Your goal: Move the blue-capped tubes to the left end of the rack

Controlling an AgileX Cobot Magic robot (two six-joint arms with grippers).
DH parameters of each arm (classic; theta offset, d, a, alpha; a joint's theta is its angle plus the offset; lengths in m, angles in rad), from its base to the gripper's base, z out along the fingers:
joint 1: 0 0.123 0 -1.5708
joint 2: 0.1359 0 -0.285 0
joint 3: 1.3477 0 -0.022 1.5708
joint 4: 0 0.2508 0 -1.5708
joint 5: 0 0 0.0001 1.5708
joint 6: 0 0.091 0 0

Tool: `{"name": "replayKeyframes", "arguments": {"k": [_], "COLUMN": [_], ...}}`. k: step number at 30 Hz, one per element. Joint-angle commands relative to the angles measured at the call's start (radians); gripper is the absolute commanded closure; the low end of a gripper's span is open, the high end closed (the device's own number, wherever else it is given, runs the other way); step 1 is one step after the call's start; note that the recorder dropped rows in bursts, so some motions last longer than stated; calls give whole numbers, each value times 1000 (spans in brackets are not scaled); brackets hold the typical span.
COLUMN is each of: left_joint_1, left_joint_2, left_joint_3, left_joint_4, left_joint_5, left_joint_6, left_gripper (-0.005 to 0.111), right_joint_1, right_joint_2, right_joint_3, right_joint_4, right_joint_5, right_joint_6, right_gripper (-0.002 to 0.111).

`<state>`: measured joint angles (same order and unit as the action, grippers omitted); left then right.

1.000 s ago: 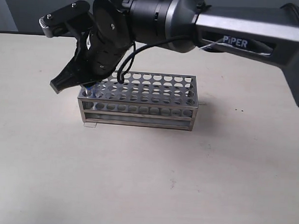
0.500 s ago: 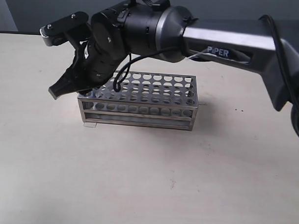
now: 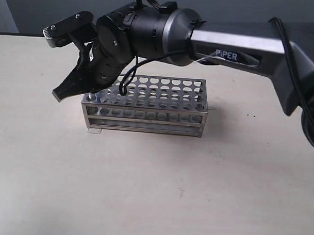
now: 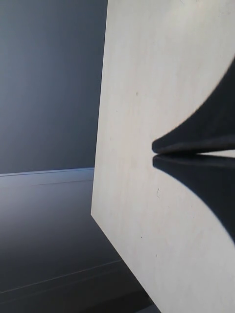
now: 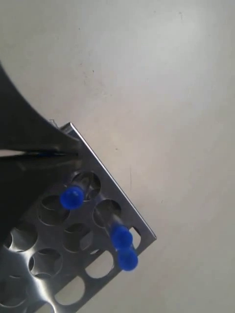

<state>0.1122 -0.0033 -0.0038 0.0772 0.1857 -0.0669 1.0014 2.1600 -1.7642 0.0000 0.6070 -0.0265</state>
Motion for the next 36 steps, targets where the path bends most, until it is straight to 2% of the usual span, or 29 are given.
{"name": "replayKeyframes", "arguments": {"k": [1,9,12,15,16,27,36], "left_joint_1": [-6,-6,-6,-6,-6,-6,-6], "left_joint_2": [3,3,3,3,3,3,3], "left_joint_3": [4,4,4,4,4,4,4], "left_joint_4": [-5,-5,-5,-5,-5,-5,-5], "left_joint_5": [-5,-5,-5,-5,-5,-5,-5], "left_joint_6": [-2,-2,-2,-2,-2,-2,-2], "left_gripper": [106,106,106,106,106,106,106], "right_joint_1": [-3,-3,-3,-3,-3,-3,-3], "right_joint_2": [-6,-75,-81,-81,-81,-107,-304], "right_joint_3": [4,4,4,4,4,4,4], "right_joint_4": [8,10,10,10,10,10,-20], "right_joint_5": [11,15,30,47,49,110,170], "right_joint_6": [4,26,26,26,32,54,72], "right_gripper": [108,106,91,70,66,69,69]}}
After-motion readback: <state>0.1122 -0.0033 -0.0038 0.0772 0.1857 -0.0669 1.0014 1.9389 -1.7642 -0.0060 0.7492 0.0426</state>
